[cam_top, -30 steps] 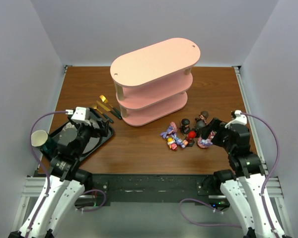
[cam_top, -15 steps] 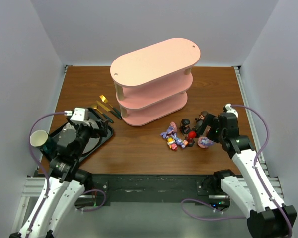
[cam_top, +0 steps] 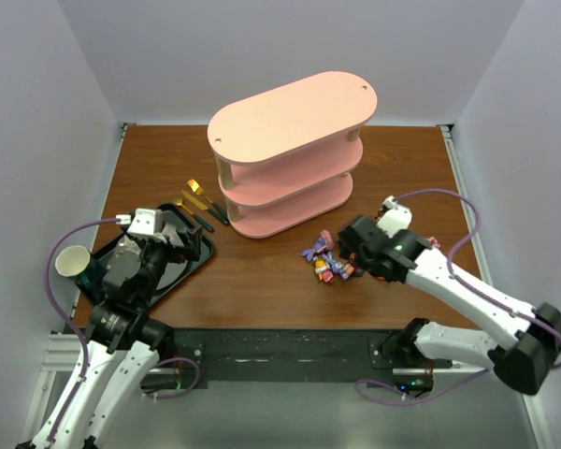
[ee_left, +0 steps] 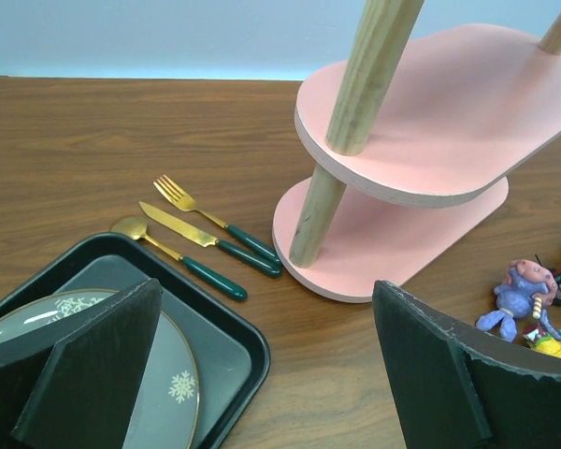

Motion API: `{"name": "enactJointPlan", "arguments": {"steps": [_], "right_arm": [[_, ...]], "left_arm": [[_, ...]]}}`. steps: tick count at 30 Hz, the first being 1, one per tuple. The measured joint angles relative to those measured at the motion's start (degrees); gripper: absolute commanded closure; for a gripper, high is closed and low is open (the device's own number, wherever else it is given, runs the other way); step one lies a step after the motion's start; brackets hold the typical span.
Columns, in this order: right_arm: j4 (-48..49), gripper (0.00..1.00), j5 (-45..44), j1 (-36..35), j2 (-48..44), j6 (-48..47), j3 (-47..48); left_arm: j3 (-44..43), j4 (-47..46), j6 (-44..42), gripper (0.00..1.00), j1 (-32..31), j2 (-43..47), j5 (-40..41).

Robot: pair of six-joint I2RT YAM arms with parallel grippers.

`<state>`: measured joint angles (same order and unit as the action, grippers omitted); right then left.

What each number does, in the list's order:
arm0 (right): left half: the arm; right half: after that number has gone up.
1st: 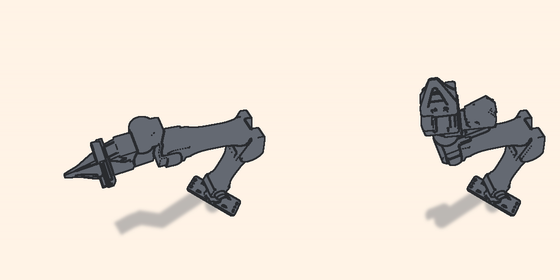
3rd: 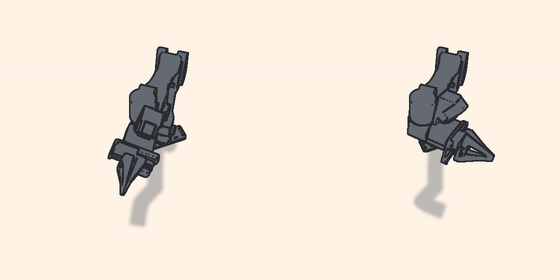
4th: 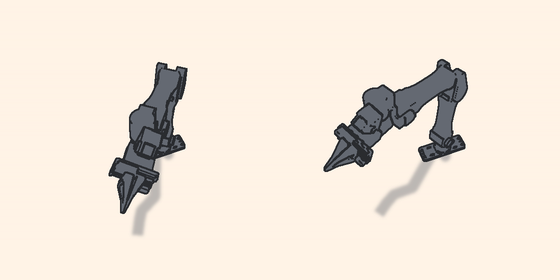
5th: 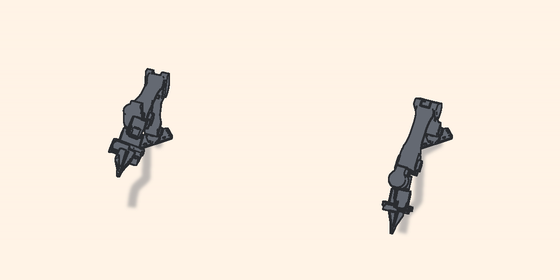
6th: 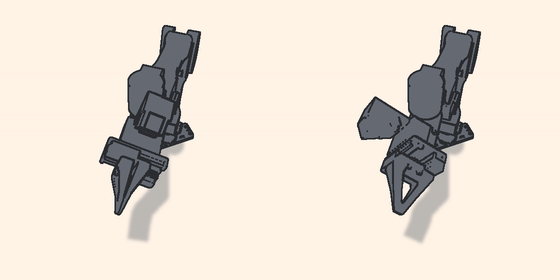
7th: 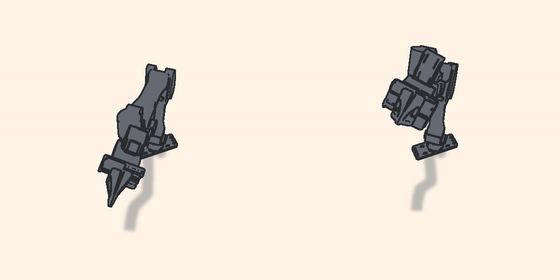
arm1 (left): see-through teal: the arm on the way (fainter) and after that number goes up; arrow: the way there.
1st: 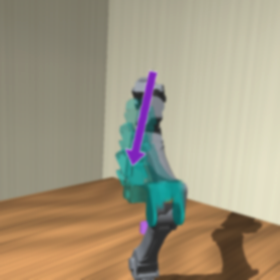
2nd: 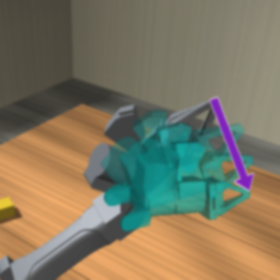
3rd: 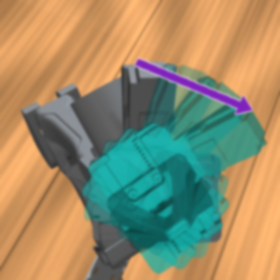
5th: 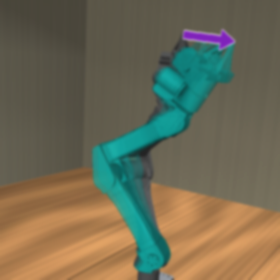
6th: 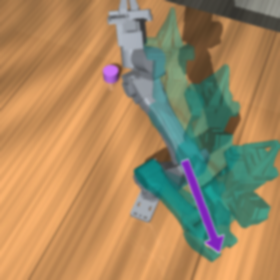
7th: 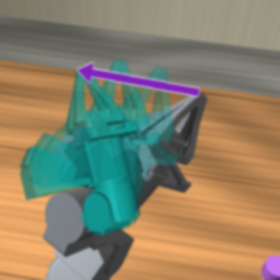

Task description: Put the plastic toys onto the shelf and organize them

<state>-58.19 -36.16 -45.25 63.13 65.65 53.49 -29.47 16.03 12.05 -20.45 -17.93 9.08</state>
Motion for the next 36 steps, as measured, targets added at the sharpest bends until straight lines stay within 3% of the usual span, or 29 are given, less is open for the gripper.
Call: {"name": "enactJointPlan", "arguments": {"steps": [4,13,36], "right_arm": [[-5.29,0.24,-6.69,-8.41,7.65,13.4,2.1],[-11.02,0.3,-14.32,-10.99,16.7,32.61,4.0],[-0.22,0.41,-18.53,-8.09,21.77,32.81,-0.48]], "left_arm": [[0.0,0.11,0.02,0.0,-0.02,0.17,0.09],[0.0,1.64,0.46,0.0,-0.26,0.44,0.07],[0.0,1.7,0.46,0.0,-0.28,0.42,-0.39]]}}
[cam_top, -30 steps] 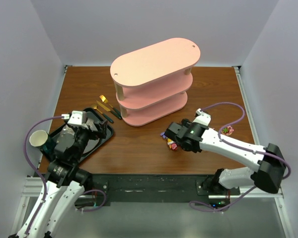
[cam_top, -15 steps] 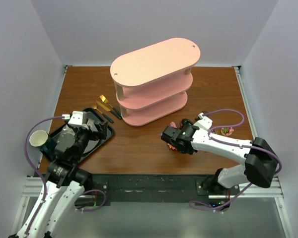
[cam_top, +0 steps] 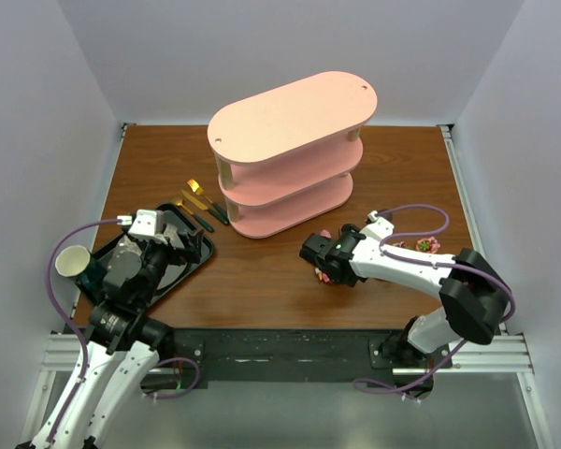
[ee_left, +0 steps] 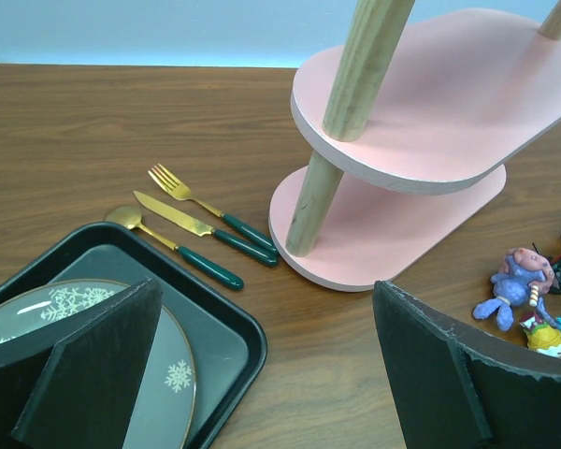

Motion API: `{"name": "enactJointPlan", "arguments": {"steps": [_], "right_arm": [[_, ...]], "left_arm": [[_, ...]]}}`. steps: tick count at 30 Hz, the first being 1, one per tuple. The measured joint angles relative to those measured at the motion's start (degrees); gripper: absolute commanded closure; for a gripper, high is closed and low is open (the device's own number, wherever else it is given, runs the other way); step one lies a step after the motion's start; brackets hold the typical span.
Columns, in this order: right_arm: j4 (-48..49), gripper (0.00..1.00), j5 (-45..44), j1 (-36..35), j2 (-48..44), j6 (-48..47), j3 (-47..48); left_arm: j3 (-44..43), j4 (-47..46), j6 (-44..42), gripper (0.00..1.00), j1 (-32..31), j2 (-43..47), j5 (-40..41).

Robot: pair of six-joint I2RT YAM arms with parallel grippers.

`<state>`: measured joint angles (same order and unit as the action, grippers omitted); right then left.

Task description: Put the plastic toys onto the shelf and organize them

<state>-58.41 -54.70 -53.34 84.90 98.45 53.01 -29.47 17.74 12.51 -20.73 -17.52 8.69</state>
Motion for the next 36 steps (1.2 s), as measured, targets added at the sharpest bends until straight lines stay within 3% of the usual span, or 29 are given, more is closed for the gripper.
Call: {"name": "enactJointPlan", "arguments": {"steps": [8,15,18,29,36], "right_arm": [[-0.04,0.51,-0.35,0.15,1.4,0.09,0.0],[-0.7,0.77,-0.59,0.15,1.4,0.24,0.0],[-1.42,0.81,-0.74,0.15,1.38,0.15,0.0],[-6.4,0.87,-1.25,0.15,-5.6,-2.08,0.02],[-5.77,0.89,-1.55,0.15,-15.15,-14.6,0.48]], "left_arm": [[0.0,0.02,0.0,0.0,0.0,-0.26,-0.15],[0.0,0.02,0.0,0.0,0.0,-0.52,-0.2],[0.0,0.02,0.0,0.0,0.0,-0.74,-0.2],[0.0,0.0,0.0,0.0,0.0,-1.95,-0.37],[0.0,0.0,0.0,0.0,0.0,-3.04,-0.37]]}}
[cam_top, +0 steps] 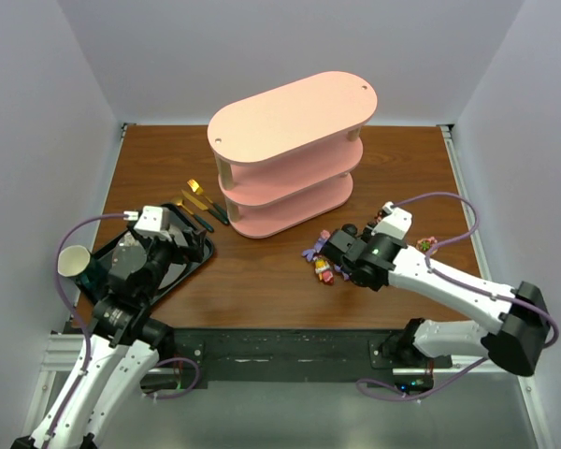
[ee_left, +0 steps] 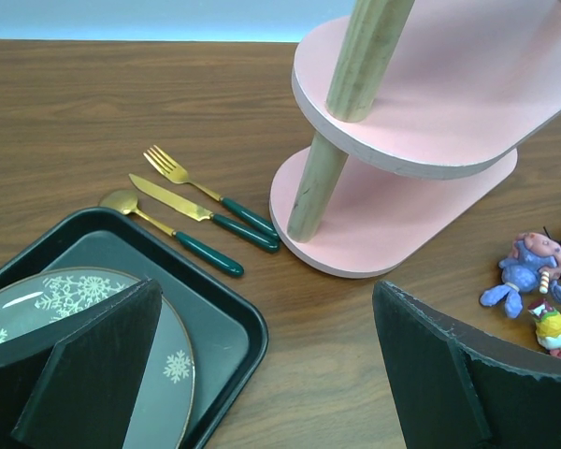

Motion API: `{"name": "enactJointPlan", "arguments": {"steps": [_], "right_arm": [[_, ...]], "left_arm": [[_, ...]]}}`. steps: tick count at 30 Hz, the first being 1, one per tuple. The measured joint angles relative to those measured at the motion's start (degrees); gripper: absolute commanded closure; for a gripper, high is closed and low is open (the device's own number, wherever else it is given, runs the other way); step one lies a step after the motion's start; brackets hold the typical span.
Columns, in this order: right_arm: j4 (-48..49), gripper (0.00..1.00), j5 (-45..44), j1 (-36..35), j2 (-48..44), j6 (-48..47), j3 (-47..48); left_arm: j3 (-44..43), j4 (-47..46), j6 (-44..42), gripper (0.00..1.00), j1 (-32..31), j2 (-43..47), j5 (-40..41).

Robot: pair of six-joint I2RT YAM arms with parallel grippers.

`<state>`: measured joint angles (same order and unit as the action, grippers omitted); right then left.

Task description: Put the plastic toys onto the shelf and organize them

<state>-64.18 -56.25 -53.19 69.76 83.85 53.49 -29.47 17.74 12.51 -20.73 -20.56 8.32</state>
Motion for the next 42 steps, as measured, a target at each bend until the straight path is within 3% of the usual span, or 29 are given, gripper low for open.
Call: {"name": "enactJointPlan", "arguments": {"steps": [11,15,21,27,34,42], "right_arm": [[14.75,0.88,4.92,0.0,-9.29,-46.53,18.23],[19.19,0.9,10.43,0.0,-6.91,-61.81,28.87],[23.43,0.94,18.25,0.0,2.08,-77.61,43.52],[23.17,0.92,26.01,0.0,12.31,-86.47,57.2],[20.74,0.91,33.62,0.0,21.9,-89.96,73.57],[18.58,0.91,39.58,0.0,28.76,-90.55,82.95]], "left_arm": [[0.0,-0.02,-0.02,0.0,0.0,-2.67,-0.09],[0.0,-0.02,-0.04,0.0,0.0,-3.43,-0.26],[0.0,-0.02,-0.04,0.0,0.0,-4.09,-1.05],[0.0,-0.07,-0.04,0.0,0.0,-4.61,-2.01],[0.0,-0.24,-0.04,0.0,0.0,-4.96,-2.62],[0.0,-0.46,-0.04,0.0,0.0,-5.25,-3.19]]}}
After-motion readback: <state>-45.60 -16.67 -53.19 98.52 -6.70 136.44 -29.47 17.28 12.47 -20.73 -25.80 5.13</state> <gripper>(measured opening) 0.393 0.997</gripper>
